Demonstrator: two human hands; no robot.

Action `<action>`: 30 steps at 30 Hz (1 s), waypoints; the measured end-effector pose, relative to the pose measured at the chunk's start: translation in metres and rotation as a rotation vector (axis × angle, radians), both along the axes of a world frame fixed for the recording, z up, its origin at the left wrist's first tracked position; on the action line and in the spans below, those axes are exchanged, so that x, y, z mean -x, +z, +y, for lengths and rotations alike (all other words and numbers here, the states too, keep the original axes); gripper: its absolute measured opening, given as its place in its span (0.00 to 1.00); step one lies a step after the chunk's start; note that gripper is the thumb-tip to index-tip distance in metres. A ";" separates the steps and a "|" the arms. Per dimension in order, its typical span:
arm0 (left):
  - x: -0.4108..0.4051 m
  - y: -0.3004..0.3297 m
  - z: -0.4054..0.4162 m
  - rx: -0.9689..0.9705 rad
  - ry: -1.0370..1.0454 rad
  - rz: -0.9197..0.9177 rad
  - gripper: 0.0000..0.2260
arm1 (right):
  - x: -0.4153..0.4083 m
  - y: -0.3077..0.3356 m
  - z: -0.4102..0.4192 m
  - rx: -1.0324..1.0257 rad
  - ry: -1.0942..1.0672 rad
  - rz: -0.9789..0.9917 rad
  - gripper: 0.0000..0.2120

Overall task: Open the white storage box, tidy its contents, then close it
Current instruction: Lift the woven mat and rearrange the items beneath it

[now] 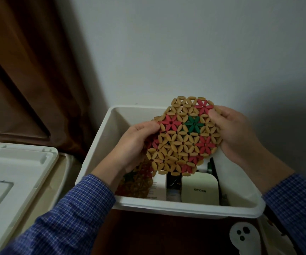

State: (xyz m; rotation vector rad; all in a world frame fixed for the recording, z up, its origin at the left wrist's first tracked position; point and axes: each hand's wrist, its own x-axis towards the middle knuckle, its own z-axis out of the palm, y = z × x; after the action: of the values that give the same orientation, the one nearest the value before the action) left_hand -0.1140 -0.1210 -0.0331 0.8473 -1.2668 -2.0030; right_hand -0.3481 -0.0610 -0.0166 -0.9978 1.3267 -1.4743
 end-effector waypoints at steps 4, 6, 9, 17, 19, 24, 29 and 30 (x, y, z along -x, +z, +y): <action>0.003 -0.002 -0.001 0.049 0.087 -0.017 0.16 | 0.008 0.001 0.004 -0.035 -0.028 -0.072 0.14; 0.003 -0.003 -0.002 0.064 0.124 -0.027 0.17 | 0.015 0.001 0.008 -0.071 0.070 -0.117 0.17; 0.003 -0.003 -0.001 0.060 0.143 -0.024 0.18 | 0.019 0.002 0.015 -0.134 0.254 -0.175 0.20; 0.008 -0.004 -0.001 0.011 0.294 0.050 0.16 | 0.010 -0.008 0.014 -0.284 0.215 -0.358 0.20; 0.008 -0.004 -0.002 -0.015 0.336 0.050 0.14 | -0.001 -0.014 0.016 -0.298 0.237 -0.409 0.20; 0.010 -0.004 -0.002 0.028 0.339 -0.017 0.08 | -0.025 -0.030 0.019 -0.352 0.138 -0.460 0.16; 0.011 -0.002 0.002 0.053 0.306 0.001 0.09 | -0.025 -0.027 0.015 -0.307 0.096 -0.466 0.16; 0.012 -0.002 0.001 0.055 0.309 -0.005 0.07 | -0.026 -0.027 0.014 -0.301 0.090 -0.468 0.16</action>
State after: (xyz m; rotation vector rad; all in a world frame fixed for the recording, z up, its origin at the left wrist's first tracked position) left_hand -0.1257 -0.1197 -0.0353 0.9579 -1.1120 -1.7155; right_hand -0.3220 -0.0465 -0.0435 -0.4728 1.1010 -1.2903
